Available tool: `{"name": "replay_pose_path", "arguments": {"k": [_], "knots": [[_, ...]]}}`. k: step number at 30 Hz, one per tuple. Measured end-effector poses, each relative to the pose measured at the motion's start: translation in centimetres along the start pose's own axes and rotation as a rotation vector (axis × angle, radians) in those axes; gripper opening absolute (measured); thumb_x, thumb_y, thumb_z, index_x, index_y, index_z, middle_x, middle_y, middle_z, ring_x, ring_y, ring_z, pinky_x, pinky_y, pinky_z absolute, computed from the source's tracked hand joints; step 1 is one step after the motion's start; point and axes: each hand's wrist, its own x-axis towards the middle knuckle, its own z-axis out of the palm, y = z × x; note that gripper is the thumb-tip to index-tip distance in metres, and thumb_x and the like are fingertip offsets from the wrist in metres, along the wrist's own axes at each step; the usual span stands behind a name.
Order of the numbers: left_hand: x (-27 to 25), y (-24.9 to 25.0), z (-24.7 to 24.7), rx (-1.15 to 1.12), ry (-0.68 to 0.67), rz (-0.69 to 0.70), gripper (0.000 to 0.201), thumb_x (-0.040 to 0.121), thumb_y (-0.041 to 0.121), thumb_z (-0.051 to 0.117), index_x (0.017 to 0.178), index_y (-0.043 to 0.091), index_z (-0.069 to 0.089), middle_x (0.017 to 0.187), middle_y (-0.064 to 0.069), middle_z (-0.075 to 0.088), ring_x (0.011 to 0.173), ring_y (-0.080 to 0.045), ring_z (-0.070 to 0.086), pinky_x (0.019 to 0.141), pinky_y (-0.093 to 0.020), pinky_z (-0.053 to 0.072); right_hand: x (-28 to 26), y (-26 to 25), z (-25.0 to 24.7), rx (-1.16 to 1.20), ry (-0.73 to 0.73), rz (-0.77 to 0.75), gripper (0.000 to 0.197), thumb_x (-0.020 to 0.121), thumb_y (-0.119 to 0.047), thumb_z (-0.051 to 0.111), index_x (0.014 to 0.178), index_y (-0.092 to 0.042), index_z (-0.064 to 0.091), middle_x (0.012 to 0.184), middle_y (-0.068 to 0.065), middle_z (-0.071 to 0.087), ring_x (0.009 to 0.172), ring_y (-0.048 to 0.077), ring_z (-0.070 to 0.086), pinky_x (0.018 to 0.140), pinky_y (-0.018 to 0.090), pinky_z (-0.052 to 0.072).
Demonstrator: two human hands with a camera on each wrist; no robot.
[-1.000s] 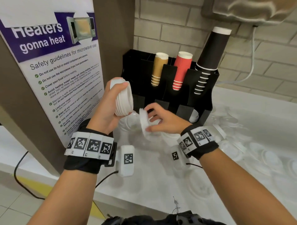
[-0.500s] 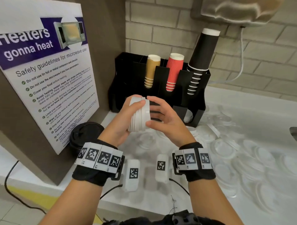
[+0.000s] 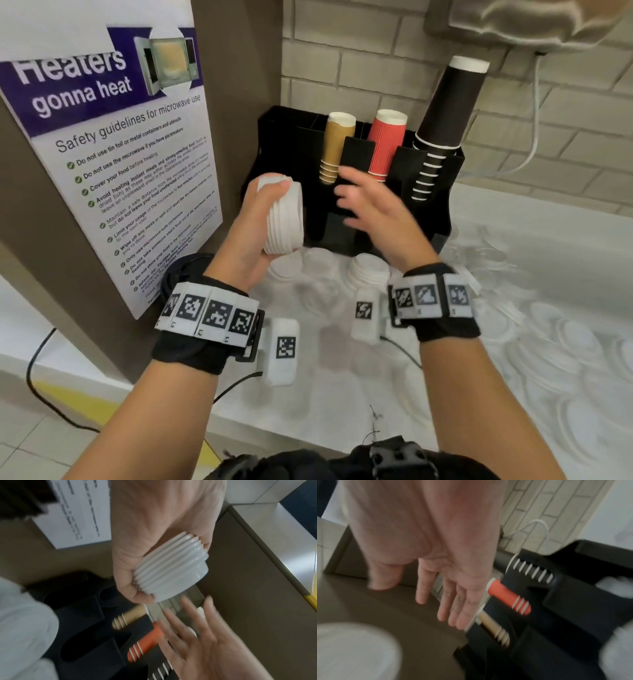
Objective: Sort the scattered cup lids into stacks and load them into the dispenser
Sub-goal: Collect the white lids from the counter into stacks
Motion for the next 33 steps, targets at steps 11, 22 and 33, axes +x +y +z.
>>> {"name": "replay_pose_path", "arguments": {"k": [11, 22, 33], "knots": [[0.8, 2.0, -2.1, -0.129, 0.121, 0.012, 0.019, 0.091, 0.040, 0.054, 0.106, 0.027, 0.056, 0.100, -0.001, 0.059, 0.082, -0.017, 0.060, 0.063, -0.030, 0.050, 5.8, 4.3, -0.4, -0.665, -0.229, 0.273, 0.042, 0.087, -0.033, 0.067, 0.123, -0.013, 0.059, 0.112, 0.003, 0.063, 0.100, 0.015, 0.058, 0.084, 0.022, 0.049], [1.1, 2.3, -2.8, -0.101, 0.107, 0.028, 0.050, 0.071, 0.045, 0.060, 0.116, 0.025, 0.056, 0.108, -0.004, 0.060, 0.090, -0.020, 0.061, 0.059, -0.031, 0.053, 6.9, 8.1, 9.4, -1.030, -0.542, 0.244, 0.086, 0.069, -0.037, 0.080, 0.135, -0.025, 0.027, 0.124, 0.012, 0.040, 0.099, 0.032, 0.055, 0.082, 0.044, 0.054], [1.4, 2.5, -3.1, -0.104, 0.104, 0.043, 0.045, 0.071, 0.045, 0.062, 0.112, 0.027, 0.058, 0.099, 0.002, 0.064, 0.085, -0.016, 0.064, 0.058, -0.031, 0.053, 7.2, 5.4, 5.0, -1.316, -0.813, 0.366, 0.084, 0.073, -0.037, 0.079, 0.143, -0.024, 0.033, 0.135, 0.008, 0.039, 0.122, 0.030, 0.042, 0.088, 0.040, 0.047]]}}
